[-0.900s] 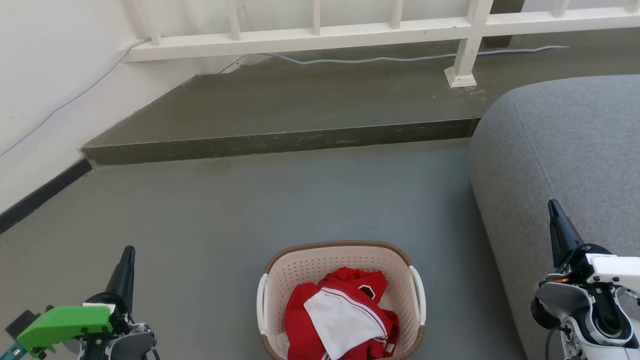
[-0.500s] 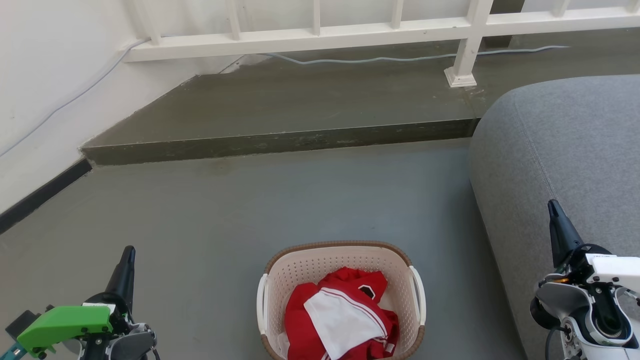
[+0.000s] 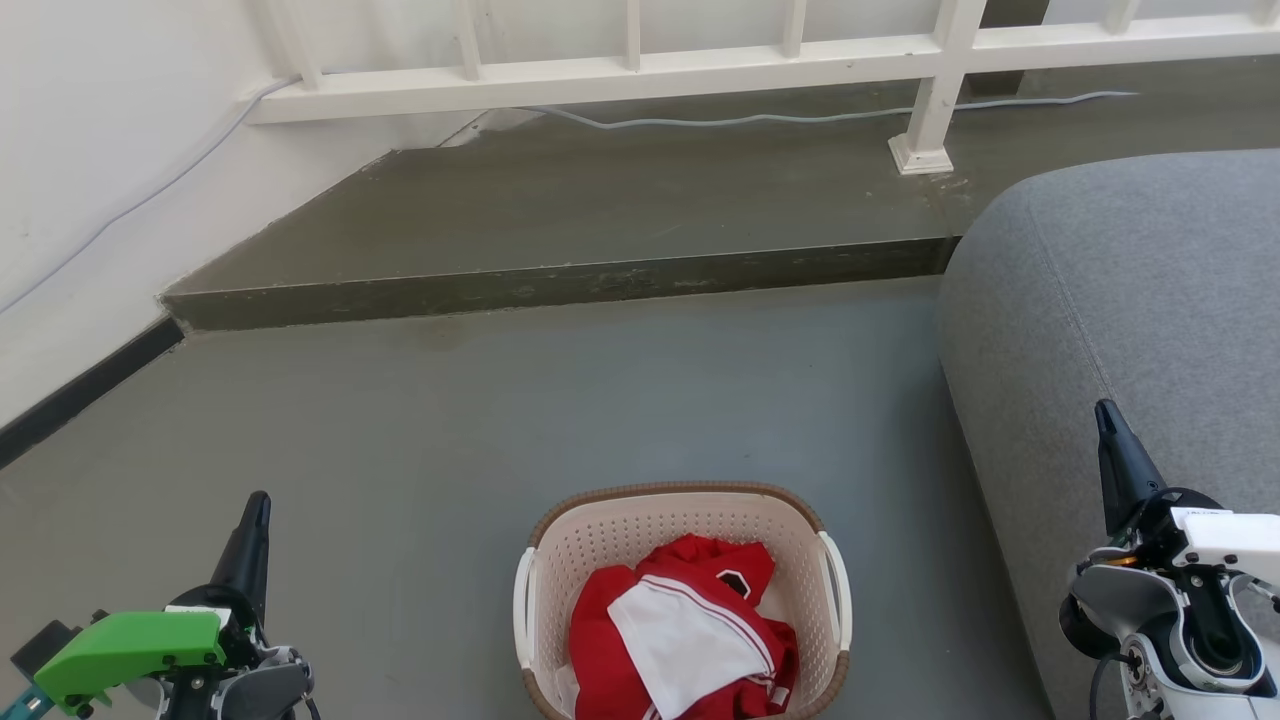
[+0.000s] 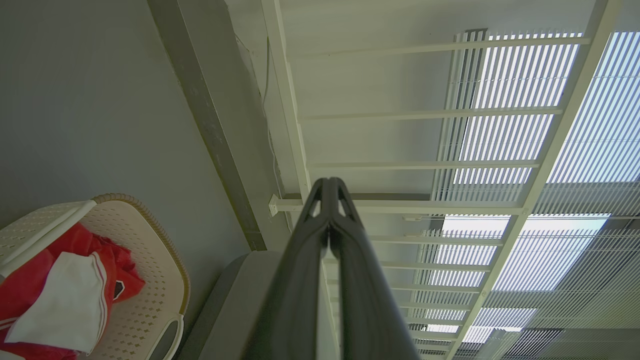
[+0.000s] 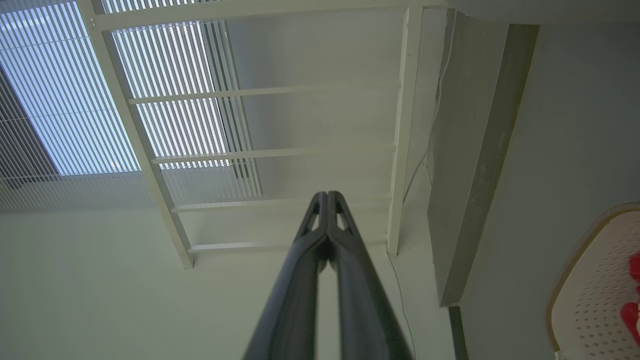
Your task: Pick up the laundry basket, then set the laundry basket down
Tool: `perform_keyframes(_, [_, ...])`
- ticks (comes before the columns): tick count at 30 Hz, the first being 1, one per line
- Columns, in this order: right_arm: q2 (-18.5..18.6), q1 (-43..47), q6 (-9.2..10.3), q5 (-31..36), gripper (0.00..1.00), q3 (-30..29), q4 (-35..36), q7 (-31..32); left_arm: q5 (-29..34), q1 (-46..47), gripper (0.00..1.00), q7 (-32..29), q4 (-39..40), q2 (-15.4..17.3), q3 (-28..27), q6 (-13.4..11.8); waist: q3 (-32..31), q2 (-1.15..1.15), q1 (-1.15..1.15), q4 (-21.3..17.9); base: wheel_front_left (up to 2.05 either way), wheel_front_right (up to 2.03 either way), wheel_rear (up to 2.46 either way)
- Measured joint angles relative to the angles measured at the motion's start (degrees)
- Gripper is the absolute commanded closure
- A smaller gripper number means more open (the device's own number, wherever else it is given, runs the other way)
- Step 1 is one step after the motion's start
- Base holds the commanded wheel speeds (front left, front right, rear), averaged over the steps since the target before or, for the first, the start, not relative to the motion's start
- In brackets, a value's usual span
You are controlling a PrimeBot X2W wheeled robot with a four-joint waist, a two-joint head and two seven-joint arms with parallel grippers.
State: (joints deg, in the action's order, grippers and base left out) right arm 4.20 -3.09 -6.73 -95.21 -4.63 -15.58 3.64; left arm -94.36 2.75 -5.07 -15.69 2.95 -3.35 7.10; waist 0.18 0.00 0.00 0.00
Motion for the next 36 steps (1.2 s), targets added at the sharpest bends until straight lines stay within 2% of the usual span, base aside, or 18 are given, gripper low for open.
perform_keyframes(2, [0.0, 0.0, 0.01, 0.0, 1.0, 0.0, -0.1, 0.0, 0.0, 0.0, 1.0, 0.0, -0.1, 0.0, 0.0, 0.0, 0.0, 0.0, 0.0, 0.0, 0.0, 0.0, 0.0])
perform_keyframes(3, [-0.2, 0.2, 0.15, 0.0, 0.0, 0.0, -0.5, 0.0, 0.0, -0.2, 0.0, 0.0, -0.5, -0.1, 0.0, 0.0, 0.0, 0.0, 0.0, 0.0, 0.0, 0.0, 0.0])
perform_keyframes(9, [-1.7, 2.8, 0.26, 0.0, 0.0, 0.1, -2.7, -0.1, 0.0, -2.6, 0.0, 0.1, -2.7, -1.3, 0.2, -0.1, 0.0, 0.0, 0.0, 0.0, 0.0, 0.0, 0.0])
perform_keyframes(18, [-1.7, 2.7, 0.25, 0.0, 0.0, 1.0, -1.5, -0.6, 0.2, -2.6, 0.0, 1.4, -1.8, -1.3, 0.5, -0.1, 0.0, 0.0, 0.0, -0.1, 0.0, 0.0, 0.0])
perform_keyframes(27, [-1.7, 2.4, 0.25, 2.2, 0.0, 1.9, 0.6, -2.2, 3.9, -2.5, 0.0, 3.3, -0.2, -1.3, 1.8, -0.1, 0.1, 0.0, 0.0, -0.3, 0.0, 0.0, 0.0])
perform_keyframes(36, [-0.3, 2.0, 0.25, 7.2, 0.0, 4.2, 2.1, -4.4, 9.0, -2.4, 0.0, 5.2, 1.4, -0.7, 3.2, -0.1, 0.3, 0.0, 0.0, -0.5, 0.0, 0.0, 0.0])
